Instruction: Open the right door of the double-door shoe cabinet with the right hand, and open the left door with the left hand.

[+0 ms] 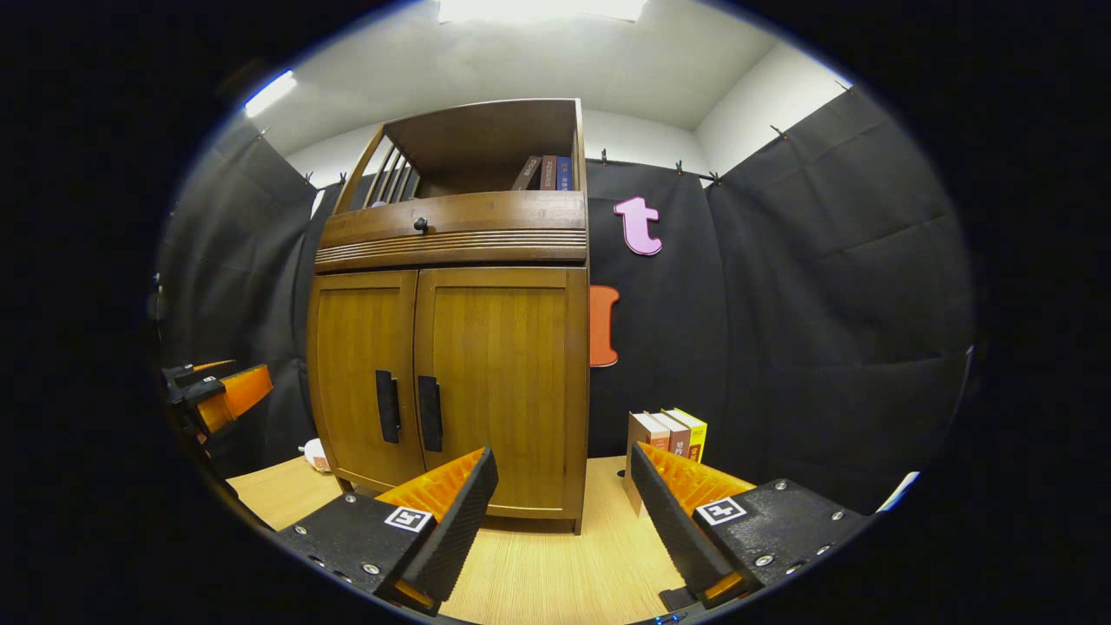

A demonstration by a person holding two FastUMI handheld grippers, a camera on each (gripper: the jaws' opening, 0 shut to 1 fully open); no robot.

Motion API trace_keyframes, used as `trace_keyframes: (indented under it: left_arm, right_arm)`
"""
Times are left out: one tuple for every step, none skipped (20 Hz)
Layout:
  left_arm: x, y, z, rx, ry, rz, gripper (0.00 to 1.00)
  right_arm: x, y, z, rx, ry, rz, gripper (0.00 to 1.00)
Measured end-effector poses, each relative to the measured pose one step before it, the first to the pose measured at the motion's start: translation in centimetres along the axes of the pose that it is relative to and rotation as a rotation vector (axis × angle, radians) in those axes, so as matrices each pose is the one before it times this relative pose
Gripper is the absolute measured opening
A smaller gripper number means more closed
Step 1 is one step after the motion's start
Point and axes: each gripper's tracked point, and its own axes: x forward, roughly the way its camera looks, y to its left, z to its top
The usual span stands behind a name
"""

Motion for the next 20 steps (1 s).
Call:
trace_keyframes:
  left_arm:
    - [-0.053,0.066,0.003,0.00411,0.00080,0.00231,0.94]
    - [-0.112,0.103,-0.030,0.00238,0.00074,0.00231,0.94]
    - [-0.002,0.245,-0.001,0.00068,0.00067,0.00224,0.94]
    - [-0.137,0.118,-0.002,-0.00002,0.00058,0.00255,0.93]
    - [-0.105,0.258,0.070,-0.00077,0.00063,0.00430,0.94]
    - [0.087,-0.021,-0.221,-0.00169,0.00075,0.00343,0.93]
    - [-0.076,0.171,-0.014,-0.00032,0.00247,0.00246,0.94]
    - [0.041,0.153,-0.061,0.00143,0.00040,0.00240,0.94]
    - [-0.002,0.077,-0.022,0.00238,-0.00029,0.00233,0.94]
    - [-0.120,0.014,-0.009,0.00307,0.00070,0.00358,0.94]
    - [0.039,-0.062,0.134,0.00173,0.00175,0.00486,0.94]
    - [0.035,0.116,0.087,0.00000,-0.00216,0.00164,0.94]
    - [-0.015,0.037,0.203,0.00206,-0.00464,0.00489,0.93]
    - [-0.063,0.206,0.082,0.00498,-0.00400,0.01176,0.96]
    - [-0.047,0.032,-0.016,0.00245,-0.00063,0.00647,0.93]
    - [-0.053,-0.054,-0.159,-0.00207,0.00489,-0.00269,0.94]
    - [-0.062,-0.201,-0.333,-0.00548,0.00787,-0.00438,0.94]
    - [0.008,-0.093,-0.273,-0.00541,0.00815,-0.00419,0.96]
    - [-0.051,-0.162,-0.156,-0.00224,0.00632,-0.00474,0.96]
    - [-0.231,0.156,-0.119,0.00285,0.00443,-0.00205,0.96]
  right_arm:
    - [-0.051,0.104,-0.023,0.00209,0.00034,0.00031,0.95]
    - [0.066,0.018,0.010,0.00233,0.00002,0.00057,0.95]
    - [0.099,0.079,-0.025,0.00097,0.00156,0.00013,0.95]
    - [0.055,0.059,0.039,0.00085,0.00059,0.00326,0.95]
    - [0.011,0.120,-0.086,0.00015,-0.00039,0.00377,0.95]
    - [0.004,0.080,-0.019,-0.00131,-0.00051,0.00116,0.95]
    - [0.026,-0.022,0.105,-0.00098,-0.00507,-0.00171,0.95]
    - [0.036,0.091,0.167,-0.00027,-0.00551,0.00295,0.95]
    - [0.113,0.167,0.093,0.00021,-0.00243,0.00510,0.95]
    - [0.258,0.161,0.115,0.00072,-0.00263,0.00702,0.94]
    - [0.388,0.289,0.260,-0.00009,-0.00668,0.01194,0.94]
    - [0.472,0.414,0.268,-0.00012,-0.00377,0.01448,0.94]
    - [0.508,0.382,0.208,-0.00115,-0.00110,0.01473,0.94]
    - [0.774,0.386,0.338,-0.00428,-0.00022,0.01640,0.94]
    - [0.687,0.485,0.172,-0.00854,-0.00335,0.01569,0.94]
    - [0.704,0.550,0.539,-0.01128,-0.01518,0.01663,0.94]
    - [0.904,0.673,0.513,-0.01155,-0.01927,0.02369,0.95]
    - [1.131,0.850,0.358,-0.01120,-0.01180,0.02934,0.94]
    - [1.247,0.916,0.214,-0.01163,-0.00586,0.02489,0.94]
    - [1.165,0.795,0.045,-0.00640,-0.00512,0.02211,0.94]
